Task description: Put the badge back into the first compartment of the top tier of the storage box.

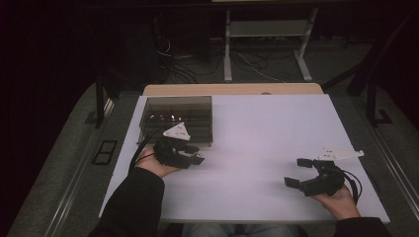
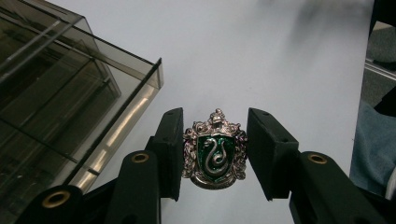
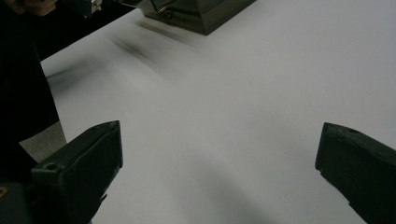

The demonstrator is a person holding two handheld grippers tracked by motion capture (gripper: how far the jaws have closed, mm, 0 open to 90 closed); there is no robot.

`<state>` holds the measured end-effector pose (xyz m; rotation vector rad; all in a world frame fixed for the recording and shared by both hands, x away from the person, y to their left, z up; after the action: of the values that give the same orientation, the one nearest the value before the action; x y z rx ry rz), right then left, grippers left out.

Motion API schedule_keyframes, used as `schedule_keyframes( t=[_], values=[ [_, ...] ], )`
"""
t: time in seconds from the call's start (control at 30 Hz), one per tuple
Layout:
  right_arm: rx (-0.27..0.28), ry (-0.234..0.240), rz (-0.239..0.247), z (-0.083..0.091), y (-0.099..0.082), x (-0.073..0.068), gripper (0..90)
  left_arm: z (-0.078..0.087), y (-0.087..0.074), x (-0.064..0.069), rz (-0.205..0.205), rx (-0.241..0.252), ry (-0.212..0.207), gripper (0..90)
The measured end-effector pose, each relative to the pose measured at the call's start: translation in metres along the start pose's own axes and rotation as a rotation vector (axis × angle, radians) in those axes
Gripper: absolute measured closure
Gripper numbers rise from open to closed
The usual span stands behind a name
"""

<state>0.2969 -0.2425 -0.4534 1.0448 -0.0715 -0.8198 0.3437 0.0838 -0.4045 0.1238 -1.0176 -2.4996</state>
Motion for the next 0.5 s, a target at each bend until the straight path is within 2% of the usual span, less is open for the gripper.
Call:
schedule_keyframes(
  t=[0.5],
  values=[
    [0.007, -0.006, -0.001, 0.001, 0.000, 0.001, 0.5, 0.027, 0.011, -0.010, 0.003, 0.049, 0.030, 57.2]
  ],
)
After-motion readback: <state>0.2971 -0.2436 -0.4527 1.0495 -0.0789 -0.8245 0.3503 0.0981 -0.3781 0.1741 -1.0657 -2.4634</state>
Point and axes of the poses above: each handheld gripper's, and its own axes: z roughly backward along the jaws, y roughly out of its top, x roughly to its right, the point moved 8 cm from there along -z, roughly forward along the jaws, and after that the axes turned 2 degrees about -x, right-handed, at the moved point
